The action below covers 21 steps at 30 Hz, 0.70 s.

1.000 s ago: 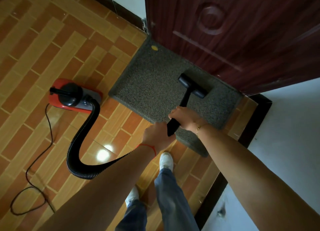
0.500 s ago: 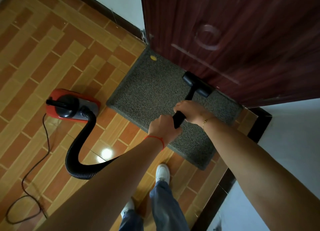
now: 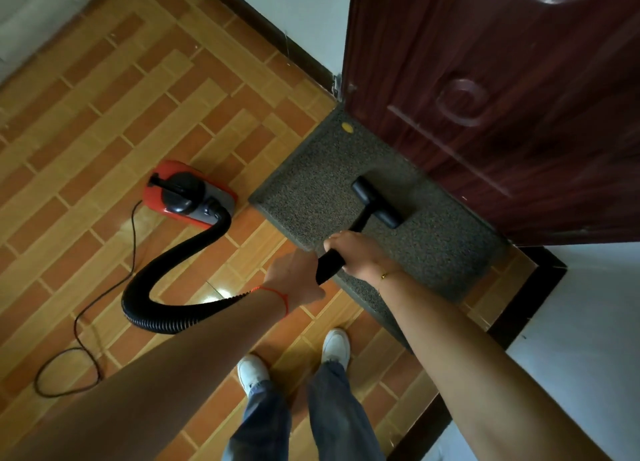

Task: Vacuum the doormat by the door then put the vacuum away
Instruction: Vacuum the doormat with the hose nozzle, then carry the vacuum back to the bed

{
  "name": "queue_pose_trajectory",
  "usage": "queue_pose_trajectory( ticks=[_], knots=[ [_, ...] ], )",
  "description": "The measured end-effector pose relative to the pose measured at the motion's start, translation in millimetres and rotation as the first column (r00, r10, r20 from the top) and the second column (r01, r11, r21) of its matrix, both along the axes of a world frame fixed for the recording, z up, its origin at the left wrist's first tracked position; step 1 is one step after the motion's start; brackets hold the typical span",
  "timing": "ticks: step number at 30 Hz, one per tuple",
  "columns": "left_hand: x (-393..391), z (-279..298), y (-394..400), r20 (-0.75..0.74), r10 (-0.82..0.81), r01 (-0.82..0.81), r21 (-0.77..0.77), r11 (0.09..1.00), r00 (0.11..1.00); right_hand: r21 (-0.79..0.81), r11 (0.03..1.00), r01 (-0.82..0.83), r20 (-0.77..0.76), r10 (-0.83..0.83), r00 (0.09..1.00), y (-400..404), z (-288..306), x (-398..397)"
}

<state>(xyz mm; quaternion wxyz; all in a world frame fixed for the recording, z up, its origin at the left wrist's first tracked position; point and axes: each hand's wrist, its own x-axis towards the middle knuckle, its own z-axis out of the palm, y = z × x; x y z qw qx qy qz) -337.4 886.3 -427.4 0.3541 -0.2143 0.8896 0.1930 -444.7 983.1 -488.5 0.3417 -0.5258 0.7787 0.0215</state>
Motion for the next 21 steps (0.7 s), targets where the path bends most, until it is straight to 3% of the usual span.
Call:
queue_pose_trajectory(
  ticks=[5, 14, 21],
  knots=[
    [38.3, 31.9, -29.4, 0.014, -0.099, 0.099, -0.071, 0.993, 0.995, -0.014, 0.998, 0.058, 0.047, -0.057, 0.997, -25.1, 15.8, 45.3],
    [103.7, 97.0, -85.9, -0.11, -0.331, 0.29, -0.284, 0.914, 0.937, -0.055, 0.923, 0.38, 0.256, -0.355, 0.899, -61.1, 60.8, 115.1],
    [149.4, 136.9, -146.2, -0.293, -0.407, 0.272, -0.408, 0.872, 0.865, -0.128, 0.843, 0.523, 0.333, -0.46, 0.823, -81.8, 101.2, 157.7]
  ],
)
